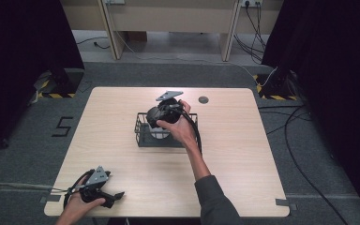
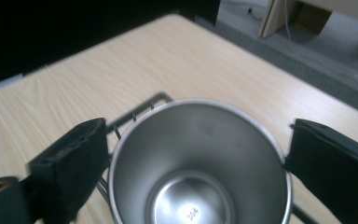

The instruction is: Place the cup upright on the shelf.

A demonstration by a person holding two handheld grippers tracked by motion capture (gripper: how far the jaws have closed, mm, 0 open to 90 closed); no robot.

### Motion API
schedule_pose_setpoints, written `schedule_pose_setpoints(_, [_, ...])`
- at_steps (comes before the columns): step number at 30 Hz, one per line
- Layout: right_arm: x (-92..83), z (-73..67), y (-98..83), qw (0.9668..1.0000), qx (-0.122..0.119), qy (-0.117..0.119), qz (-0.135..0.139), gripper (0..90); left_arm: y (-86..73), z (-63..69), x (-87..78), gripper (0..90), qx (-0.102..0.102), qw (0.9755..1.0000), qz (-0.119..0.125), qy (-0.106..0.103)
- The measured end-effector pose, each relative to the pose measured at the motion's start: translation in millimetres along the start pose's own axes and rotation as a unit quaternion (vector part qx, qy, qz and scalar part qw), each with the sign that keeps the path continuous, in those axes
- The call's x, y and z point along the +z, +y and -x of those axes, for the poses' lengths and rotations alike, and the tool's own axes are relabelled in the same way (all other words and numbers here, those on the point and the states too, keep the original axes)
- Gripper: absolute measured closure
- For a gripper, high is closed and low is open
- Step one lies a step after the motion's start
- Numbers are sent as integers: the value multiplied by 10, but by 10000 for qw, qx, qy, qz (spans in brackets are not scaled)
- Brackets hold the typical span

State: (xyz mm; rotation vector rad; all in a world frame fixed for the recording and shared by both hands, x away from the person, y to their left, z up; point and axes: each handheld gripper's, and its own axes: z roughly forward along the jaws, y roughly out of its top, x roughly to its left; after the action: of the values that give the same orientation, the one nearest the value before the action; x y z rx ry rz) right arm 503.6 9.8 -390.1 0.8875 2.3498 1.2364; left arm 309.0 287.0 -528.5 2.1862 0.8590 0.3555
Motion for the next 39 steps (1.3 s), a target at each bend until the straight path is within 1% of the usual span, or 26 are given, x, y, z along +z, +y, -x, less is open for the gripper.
schedule_pose_setpoints(1, [-30, -3, 18, 10000, 19, 17, 85, 168, 0, 0, 0, 0, 0, 10000, 0, 0])
schedule_pose_setpoints(2, [-62, 1, 37, 9999, 20, 69, 151, 216, 0, 0, 0, 0, 1, 10000, -2, 1])
schedule_pose_setpoints(4, [-89, 4, 51, 9999, 49, 23, 149, 106, 0, 0, 0, 0, 0, 10000, 0, 0])
schedule_pose_setpoints(5, [-100, 7, 52, 9999, 81, 4, 144, 114, 0, 0, 0, 0, -1, 10000, 1, 1])
schedule_pose_setpoints(6, [-116, 11, 52, 9998, 105, 32, 160, 168, 0, 0, 0, 0, 1, 10000, 0, 1])
schedule_pose_setpoints(7, [-131, 17, 49, 9997, 120, 71, 209, 197, 0, 0, 0, 0, 0, 10000, 0, 2])
schedule_pose_setpoints(9, [-155, 21, 42, 9994, 160, 129, 276, 120, 0, 0, 0, 0, 0, 10000, -1, 0])
schedule_pose_setpoints(11, [-180, 25, 37, 9993, 175, 108, 296, 181, 0, 0, 0, 0, 1, 10000, 0, 0])
schedule_pose_setpoints(13, [-204, 32, 31, 9992, 191, 132, 314, 135, 0, 0, 0, 0, 1, 10000, -2, 1])
schedule_pose_setpoints(14, [-220, 34, 26, 9991, 208, 154, 351, 164, 0, 0, 0, 0, 1, 10000, 0, 1])
schedule_pose_setpoints(16, [-254, 39, 20, 9988, 230, 158, 391, 142, 0, 0, 0, 0, 1, 10000, 0, 0])
schedule_pose_setpoints(17, [-275, 41, 16, 9988, 235, 154, 397, 160, 0, 0, 0, 0, 2, 10000, -1, -1])
schedule_pose_setpoints(20, [-333, 51, 6, 9983, 266, 172, 482, 150, 0, 0, 0, 0, 0, 10000, -1, -1])
schedule_pose_setpoints(28, [-420, 53, -27, 9979, 296, 204, 539, 152, 0, 0, 1, 0, 2, 10000, 3, 2])
schedule_pose_setpoints(35, [-532, 59, -66, 9971, 312, 237, 646, 152, -1, 2, 1, 0, -11, 10000, 8, -1])
schedule_pose_setpoints(39, [-600, 51, -119, 9973, 272, 225, 648, 152, -1, 1, 1, 0, -8, 10000, 7, 0])
